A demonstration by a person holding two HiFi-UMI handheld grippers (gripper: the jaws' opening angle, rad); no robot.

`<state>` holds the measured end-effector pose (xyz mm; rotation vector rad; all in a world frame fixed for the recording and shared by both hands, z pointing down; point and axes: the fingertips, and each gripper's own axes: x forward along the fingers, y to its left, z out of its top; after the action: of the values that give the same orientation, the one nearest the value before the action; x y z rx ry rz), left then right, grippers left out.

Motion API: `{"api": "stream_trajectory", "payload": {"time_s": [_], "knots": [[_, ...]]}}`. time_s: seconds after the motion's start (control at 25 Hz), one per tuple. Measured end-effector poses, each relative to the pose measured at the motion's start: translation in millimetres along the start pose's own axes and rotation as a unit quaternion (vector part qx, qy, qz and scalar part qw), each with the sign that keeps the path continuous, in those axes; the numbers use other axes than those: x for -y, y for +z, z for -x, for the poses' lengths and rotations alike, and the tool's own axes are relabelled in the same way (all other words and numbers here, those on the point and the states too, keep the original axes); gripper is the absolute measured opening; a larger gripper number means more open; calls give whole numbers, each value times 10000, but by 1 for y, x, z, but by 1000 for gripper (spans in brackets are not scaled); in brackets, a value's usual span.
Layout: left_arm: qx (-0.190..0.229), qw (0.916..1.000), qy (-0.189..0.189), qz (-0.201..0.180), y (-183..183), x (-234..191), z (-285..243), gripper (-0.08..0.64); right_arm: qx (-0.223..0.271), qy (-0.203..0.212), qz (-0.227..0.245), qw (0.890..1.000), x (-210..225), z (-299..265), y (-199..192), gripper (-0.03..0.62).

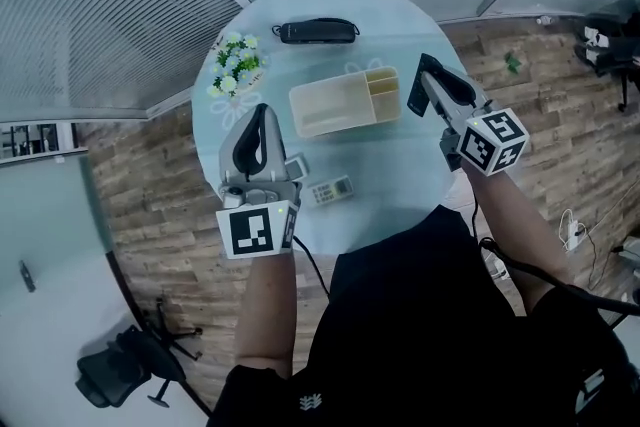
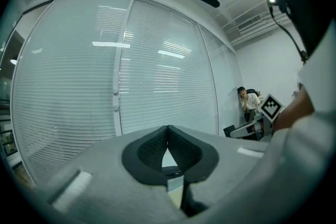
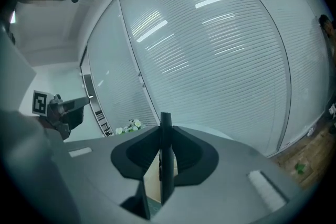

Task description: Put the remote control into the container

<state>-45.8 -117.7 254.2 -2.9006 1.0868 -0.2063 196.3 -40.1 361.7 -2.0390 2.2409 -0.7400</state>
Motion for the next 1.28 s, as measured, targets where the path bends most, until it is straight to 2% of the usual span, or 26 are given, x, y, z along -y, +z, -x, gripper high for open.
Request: {"api": "stream_trajectory", "payload": {"time_s": [0.44, 0.64, 0.84, 1.28], "knots": [[16, 9997, 160, 186, 8, -6, -13, 2, 21, 305, 124, 9995, -5, -27, 17, 75], [84, 9999, 104, 29, 15, -10, -22, 2, 51, 448, 236, 9987, -11, -41, 23, 75], [117, 9999, 103, 66, 16, -10, -32, 2, 59, 524, 333, 9981, -10, -53, 26, 75], [-24, 9995, 255, 200, 7, -16, -39, 2, 52, 691, 407, 9968, -12, -74, 23, 75]]}}
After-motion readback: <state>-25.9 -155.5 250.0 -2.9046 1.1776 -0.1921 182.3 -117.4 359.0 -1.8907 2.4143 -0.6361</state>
